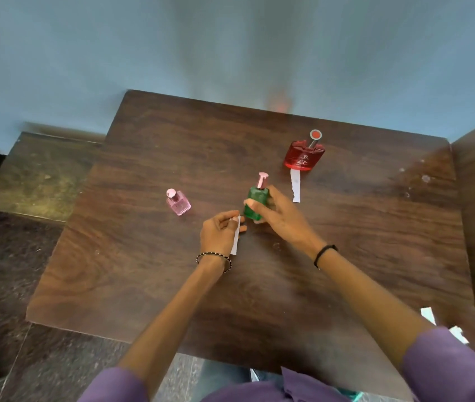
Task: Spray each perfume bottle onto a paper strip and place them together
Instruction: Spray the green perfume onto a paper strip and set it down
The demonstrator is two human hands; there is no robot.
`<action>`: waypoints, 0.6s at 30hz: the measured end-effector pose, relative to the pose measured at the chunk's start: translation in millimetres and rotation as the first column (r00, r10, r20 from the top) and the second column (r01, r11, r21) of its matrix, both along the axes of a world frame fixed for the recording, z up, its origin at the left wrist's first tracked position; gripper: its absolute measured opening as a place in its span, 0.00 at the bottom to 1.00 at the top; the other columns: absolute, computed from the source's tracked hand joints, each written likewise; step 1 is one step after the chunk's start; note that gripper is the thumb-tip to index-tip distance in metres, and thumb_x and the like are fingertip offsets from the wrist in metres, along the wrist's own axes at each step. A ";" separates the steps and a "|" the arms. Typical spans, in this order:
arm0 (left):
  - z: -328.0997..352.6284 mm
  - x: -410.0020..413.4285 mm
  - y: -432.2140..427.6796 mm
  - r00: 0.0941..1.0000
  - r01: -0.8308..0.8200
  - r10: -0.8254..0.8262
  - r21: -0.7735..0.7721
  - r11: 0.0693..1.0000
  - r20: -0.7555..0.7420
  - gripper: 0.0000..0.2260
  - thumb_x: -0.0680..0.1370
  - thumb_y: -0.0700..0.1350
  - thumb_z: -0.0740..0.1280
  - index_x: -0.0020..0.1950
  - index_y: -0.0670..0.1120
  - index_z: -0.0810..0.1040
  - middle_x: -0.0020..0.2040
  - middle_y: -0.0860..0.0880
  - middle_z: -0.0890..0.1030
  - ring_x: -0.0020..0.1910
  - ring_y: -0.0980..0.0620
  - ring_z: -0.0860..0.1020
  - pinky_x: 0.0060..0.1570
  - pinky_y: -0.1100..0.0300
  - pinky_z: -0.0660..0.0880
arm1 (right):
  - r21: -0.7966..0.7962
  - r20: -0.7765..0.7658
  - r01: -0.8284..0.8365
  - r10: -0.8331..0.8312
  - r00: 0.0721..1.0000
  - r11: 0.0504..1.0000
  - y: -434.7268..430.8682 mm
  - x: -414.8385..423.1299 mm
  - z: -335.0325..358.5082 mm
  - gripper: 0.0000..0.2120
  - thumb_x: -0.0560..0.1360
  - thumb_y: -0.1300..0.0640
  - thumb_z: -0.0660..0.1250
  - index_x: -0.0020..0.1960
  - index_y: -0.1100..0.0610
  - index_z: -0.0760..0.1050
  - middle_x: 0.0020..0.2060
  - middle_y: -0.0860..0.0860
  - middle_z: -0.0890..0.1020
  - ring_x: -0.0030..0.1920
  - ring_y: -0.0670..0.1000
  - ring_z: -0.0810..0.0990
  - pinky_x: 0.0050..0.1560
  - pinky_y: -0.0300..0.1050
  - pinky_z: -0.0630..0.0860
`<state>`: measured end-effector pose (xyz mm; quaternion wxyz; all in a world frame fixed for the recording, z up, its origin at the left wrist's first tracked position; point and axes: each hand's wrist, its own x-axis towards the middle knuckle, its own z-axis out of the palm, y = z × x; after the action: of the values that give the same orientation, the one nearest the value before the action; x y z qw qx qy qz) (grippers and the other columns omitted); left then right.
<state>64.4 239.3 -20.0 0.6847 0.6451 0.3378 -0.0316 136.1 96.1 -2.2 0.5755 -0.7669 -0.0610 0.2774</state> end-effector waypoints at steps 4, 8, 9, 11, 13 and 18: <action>7.8 -3.4 -17.8 0.995 0.094 -0.094 -0.001 0.996 0.030 0.09 0.80 0.32 0.65 0.59 0.35 0.80 0.51 0.37 0.84 0.37 0.55 0.84 0.41 0.60 0.79 | 0.134 -0.160 0.100 -0.078 0.984 0.986 -40.5 -46.5 11.1 0.11 0.79 0.49 0.69 0.58 0.52 0.75 0.49 0.52 0.86 0.49 0.54 0.86 0.42 0.45 0.82; 23.8 -5.9 -41.3 0.973 0.204 -0.207 0.042 0.978 0.102 0.09 0.79 0.34 0.67 0.55 0.40 0.84 0.47 0.44 0.85 0.35 0.63 0.81 0.39 0.70 0.77 | 0.224 -0.255 0.169 -0.110 0.961 0.960 -65.7 -81.3 20.5 0.09 0.78 0.54 0.66 0.56 0.57 0.74 0.42 0.55 0.83 0.36 0.56 0.81 0.27 0.42 0.73; 28.9 -7.1 -48.2 0.966 0.226 -0.230 0.043 0.973 0.121 0.09 0.79 0.34 0.67 0.54 0.42 0.85 0.44 0.48 0.85 0.33 0.66 0.79 0.37 0.71 0.74 | 0.234 -0.259 0.178 -0.115 0.959 0.956 -70.6 -88.2 22.8 0.09 0.78 0.54 0.66 0.55 0.57 0.74 0.42 0.56 0.83 0.35 0.55 0.80 0.25 0.41 0.69; 39.0 -9.6 -60.7 0.951 0.267 -0.267 0.020 0.963 0.157 0.10 0.78 0.35 0.66 0.51 0.45 0.86 0.41 0.54 0.85 0.34 0.67 0.78 0.37 0.70 0.72 | 0.253 -0.258 0.204 -0.138 0.956 0.946 -78.5 -99.3 26.7 0.09 0.78 0.51 0.67 0.54 0.56 0.75 0.42 0.57 0.83 0.33 0.54 0.77 0.23 0.39 0.65; 48.4 -13.5 -70.1 0.932 0.314 -0.309 0.002 0.949 0.192 0.11 0.79 0.38 0.65 0.51 0.45 0.87 0.41 0.52 0.85 0.37 0.60 0.77 0.38 0.67 0.71 | 0.259 -0.260 0.234 -0.166 0.951 0.937 -84.8 -108.0 30.4 0.09 0.79 0.49 0.68 0.53 0.55 0.76 0.40 0.57 0.82 0.31 0.53 0.76 0.22 0.38 0.63; 68.9 -23.4 -85.3 0.878 0.435 -0.393 -0.115 0.893 0.273 0.13 0.79 0.45 0.63 0.55 0.44 0.86 0.50 0.47 0.88 0.50 0.52 0.84 0.46 0.65 0.78 | 0.290 -0.278 0.286 -0.206 0.938 0.913 -102.0 -125.0 37.2 0.09 0.81 0.50 0.67 0.55 0.55 0.77 0.38 0.57 0.81 0.27 0.52 0.74 0.21 0.37 0.62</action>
<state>41.0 153.9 49.0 0.7513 0.6395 0.1011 -0.1279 11.1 -6.0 35.0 0.7279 -0.6230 0.0621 0.2796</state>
